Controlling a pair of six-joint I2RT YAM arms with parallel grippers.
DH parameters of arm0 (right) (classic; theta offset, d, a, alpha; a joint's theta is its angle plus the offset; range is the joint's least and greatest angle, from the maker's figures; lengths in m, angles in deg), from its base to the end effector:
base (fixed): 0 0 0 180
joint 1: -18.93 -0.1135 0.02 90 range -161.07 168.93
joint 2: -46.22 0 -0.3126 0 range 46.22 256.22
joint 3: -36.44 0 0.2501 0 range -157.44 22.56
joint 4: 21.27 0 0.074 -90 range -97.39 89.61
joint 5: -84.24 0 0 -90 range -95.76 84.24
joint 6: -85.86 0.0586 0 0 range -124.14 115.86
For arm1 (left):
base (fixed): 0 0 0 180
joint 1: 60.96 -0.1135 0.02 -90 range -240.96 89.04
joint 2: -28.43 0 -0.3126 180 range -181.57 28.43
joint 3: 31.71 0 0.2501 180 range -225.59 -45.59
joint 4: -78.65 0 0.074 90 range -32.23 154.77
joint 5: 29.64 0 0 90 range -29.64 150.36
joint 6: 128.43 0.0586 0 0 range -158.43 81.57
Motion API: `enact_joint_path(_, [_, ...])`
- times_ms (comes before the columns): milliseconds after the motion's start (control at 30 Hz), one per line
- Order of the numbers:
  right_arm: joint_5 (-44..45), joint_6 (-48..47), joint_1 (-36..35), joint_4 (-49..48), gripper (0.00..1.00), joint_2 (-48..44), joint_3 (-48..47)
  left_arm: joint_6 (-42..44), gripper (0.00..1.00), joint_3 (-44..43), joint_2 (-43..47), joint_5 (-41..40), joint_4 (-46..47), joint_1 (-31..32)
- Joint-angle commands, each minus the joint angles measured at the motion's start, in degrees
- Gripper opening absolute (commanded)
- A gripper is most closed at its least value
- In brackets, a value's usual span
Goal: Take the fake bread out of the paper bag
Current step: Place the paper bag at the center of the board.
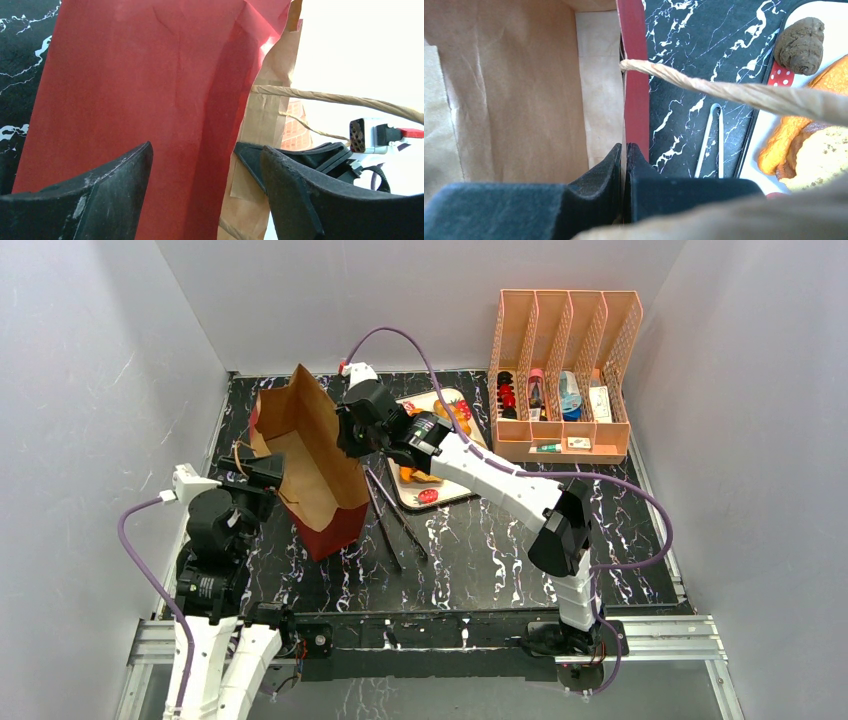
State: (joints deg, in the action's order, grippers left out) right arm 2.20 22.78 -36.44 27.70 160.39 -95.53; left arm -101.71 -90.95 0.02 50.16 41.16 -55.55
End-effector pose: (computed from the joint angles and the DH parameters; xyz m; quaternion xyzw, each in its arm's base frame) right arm 0.2903 0.4061 0.4068 -0.1805 0.8507 0.2768 0.4087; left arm 0.0912 0.0018 0.3751 -0.4117 0.6226 -0.3188 0.5842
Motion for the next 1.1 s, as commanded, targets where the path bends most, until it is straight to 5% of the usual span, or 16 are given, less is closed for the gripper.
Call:
enact_joint_path(0, [0.2,-1.2,0.5,-1.4,0.0,-1.9,-2.6,-1.3,0.78,-1.4,1.9,-4.0,-0.2,0.0])
enact_joint_path(267, [-1.3,-2.1,1.0,-1.7,0.0,-3.2,-0.7,-5.4,0.82,0.6,4.0,-9.7,2.0,0.0])
enact_joint_path(367, [-1.5,-2.5,1.1,-1.7,0.0,-3.5,-0.5,-6.2,0.98,0.8,4.0,-10.5,2.5,0.0])
enact_joint_path(500, [-1.7,-2.9,1.3,-1.8,0.0,-3.6,-0.6,-7.7,0.98,1.4,2.6,-9.2,4.5,0.0])
enact_joint_path(700, [-1.7,-3.9,1.8,-2.3,0.0,-2.8,-3.5,-3.6,0.98,-3.9,-7.9,5.3,0.4,0.0])
enact_joint_path(1067, [-2.0,-3.3,2.9,-4.9,0.0,-4.2,-2.1,-5.1,0.98,-5.9,-8.9,22.4,-7.2,0.0])
